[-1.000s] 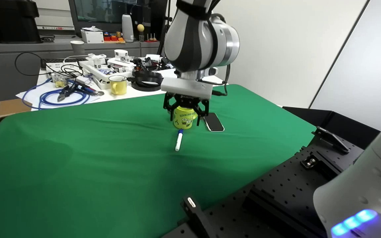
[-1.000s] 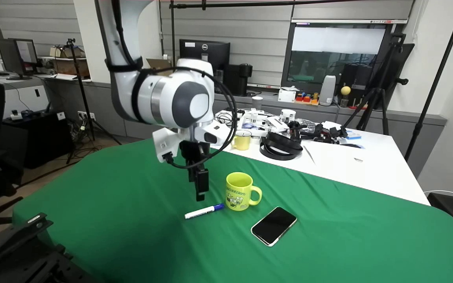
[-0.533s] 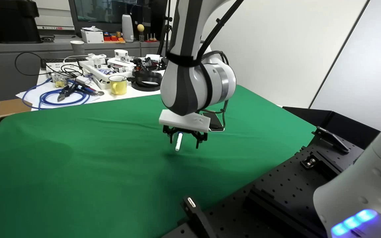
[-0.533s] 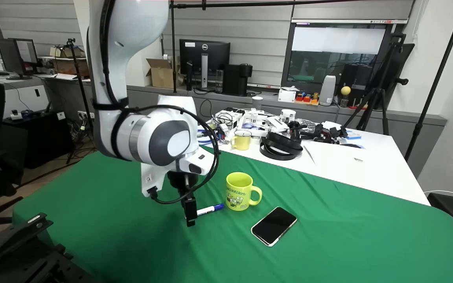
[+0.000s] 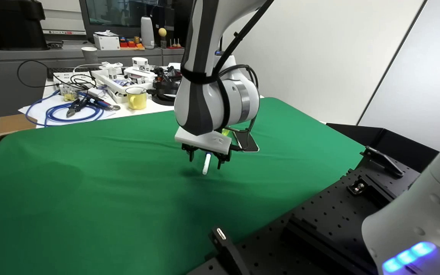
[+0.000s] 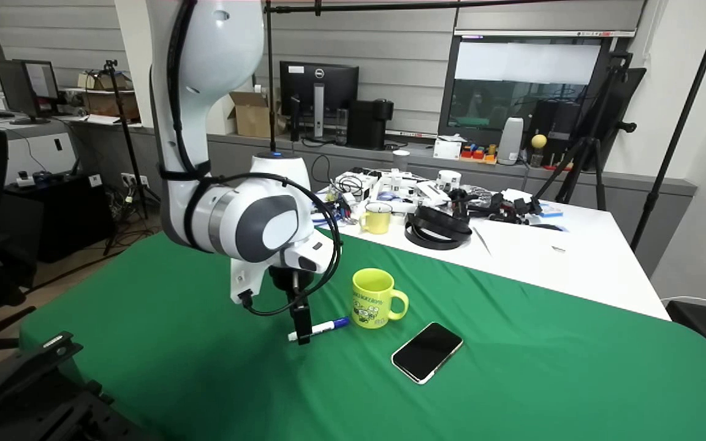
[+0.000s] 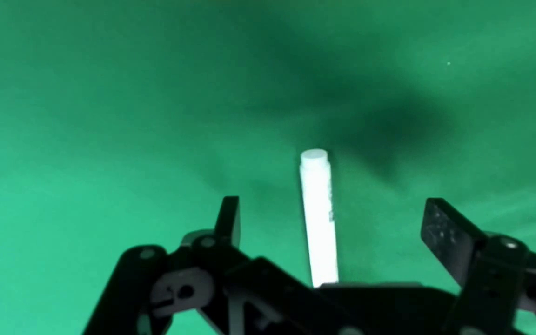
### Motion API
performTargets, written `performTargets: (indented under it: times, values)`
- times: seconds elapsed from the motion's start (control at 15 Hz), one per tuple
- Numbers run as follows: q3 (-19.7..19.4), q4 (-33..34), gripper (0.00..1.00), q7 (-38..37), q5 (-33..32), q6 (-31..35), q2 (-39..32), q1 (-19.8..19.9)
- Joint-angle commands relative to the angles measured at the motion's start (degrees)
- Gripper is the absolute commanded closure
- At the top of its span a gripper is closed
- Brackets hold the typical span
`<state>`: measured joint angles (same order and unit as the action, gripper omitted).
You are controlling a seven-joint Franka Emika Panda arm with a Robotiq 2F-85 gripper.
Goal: Put the blue marker in the yellow mug
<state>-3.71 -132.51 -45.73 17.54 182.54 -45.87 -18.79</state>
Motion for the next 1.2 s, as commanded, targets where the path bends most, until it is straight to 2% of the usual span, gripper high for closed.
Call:
performTargets:
  times: [0.0, 0.27, 0.33, 0.4, 1.07, 1.13]
  values:
    - [0.30, 3.30, 0.00, 1.34, 2.04, -0.18, -2.12, 0.58]
    - [0.78, 5.95, 0.00, 1.78, 2.45, -2.22, -3.81, 1.46]
    - [0.55, 6.45, 0.25, 1.73, 2.63, -2.65, -4.23, 1.30]
    - [0.20, 6.90, 0.26, 1.68, 2.78, -2.83, -4.70, 1.00]
    - [-2.83, 7.58, 0.94, 0.64, 3.46, -3.58, -4.94, -2.10]
    - [-3.00, 7.51, 0.67, 0.66, 3.64, -3.78, -4.72, -2.31]
